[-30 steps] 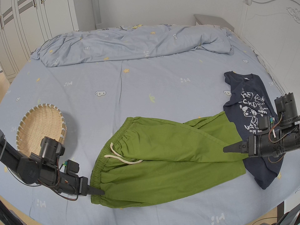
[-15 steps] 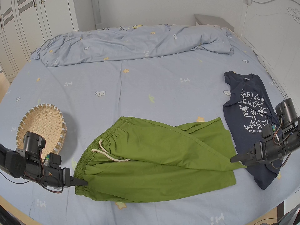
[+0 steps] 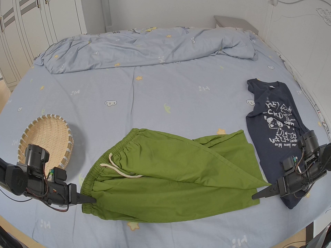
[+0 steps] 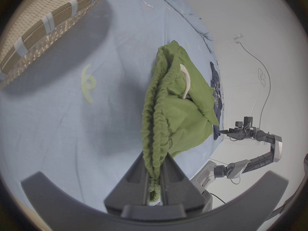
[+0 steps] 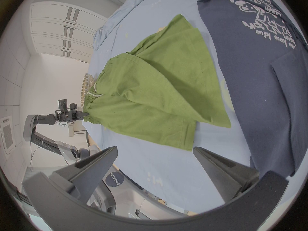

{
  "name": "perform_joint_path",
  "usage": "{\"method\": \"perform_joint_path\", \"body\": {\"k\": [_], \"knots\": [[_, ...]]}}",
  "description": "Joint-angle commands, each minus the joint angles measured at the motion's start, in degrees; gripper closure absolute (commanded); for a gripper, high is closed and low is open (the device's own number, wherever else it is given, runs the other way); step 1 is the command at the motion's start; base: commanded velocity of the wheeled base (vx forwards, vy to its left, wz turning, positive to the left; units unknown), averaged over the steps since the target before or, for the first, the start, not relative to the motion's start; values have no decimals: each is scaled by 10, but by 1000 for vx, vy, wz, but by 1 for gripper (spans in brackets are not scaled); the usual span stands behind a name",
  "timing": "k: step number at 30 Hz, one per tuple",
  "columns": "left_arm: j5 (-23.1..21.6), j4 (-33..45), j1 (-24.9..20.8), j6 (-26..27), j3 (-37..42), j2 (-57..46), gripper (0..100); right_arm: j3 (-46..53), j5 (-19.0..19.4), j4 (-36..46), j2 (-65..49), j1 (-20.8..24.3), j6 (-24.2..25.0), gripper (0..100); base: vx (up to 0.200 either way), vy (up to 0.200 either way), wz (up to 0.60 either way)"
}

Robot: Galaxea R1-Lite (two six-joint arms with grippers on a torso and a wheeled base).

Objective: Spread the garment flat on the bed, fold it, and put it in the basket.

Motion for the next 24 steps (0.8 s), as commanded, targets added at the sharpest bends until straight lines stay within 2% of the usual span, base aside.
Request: {"method": "perform_joint_path", "body": {"k": [1, 12, 24], "knots": [[-1, -1, -3, 0, -1, 0, 100, 7, -2, -26, 58, -4, -1, 0, 0, 0, 0], [-1, -2, -6, 1, -5, 8, 100, 4, -2, -63, 88, -14, -1, 0, 0, 0, 0], [0, -2, -7, 2, -5, 9, 100, 8, 2, -68, 109, 8, 0, 0, 0, 0, 0]]}}
